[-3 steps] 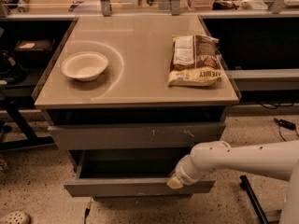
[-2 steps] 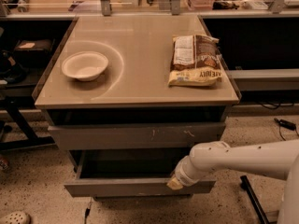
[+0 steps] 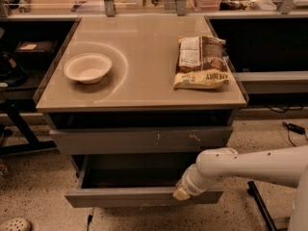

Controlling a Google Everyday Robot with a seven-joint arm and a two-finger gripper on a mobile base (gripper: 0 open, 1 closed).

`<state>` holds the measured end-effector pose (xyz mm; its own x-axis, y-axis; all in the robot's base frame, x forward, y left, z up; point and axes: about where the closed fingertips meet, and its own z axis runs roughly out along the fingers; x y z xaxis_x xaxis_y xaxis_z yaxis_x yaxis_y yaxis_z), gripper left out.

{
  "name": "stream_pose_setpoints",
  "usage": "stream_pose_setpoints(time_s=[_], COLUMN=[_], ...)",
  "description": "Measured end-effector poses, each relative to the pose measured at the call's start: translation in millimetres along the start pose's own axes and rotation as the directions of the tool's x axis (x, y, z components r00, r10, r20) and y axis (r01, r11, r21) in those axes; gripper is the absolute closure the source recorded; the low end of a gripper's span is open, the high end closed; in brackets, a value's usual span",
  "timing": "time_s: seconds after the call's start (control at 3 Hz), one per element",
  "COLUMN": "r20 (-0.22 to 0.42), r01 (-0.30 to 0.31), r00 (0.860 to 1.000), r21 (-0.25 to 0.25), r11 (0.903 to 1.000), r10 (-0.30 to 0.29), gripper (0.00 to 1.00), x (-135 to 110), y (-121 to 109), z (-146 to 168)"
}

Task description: Open middle drawer

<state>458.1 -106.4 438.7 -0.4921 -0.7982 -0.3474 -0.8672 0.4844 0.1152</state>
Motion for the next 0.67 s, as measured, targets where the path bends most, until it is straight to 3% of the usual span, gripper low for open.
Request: stream_pose_setpoints(time_s=[0.67], r20=[-0.016], r01=[-0.015], r00=[1.000], r21=[-0.017], r11=[0.9997], r10=[0.015], gripper=[1.00], x=[8.4], y=[7.8], z=[-1.4])
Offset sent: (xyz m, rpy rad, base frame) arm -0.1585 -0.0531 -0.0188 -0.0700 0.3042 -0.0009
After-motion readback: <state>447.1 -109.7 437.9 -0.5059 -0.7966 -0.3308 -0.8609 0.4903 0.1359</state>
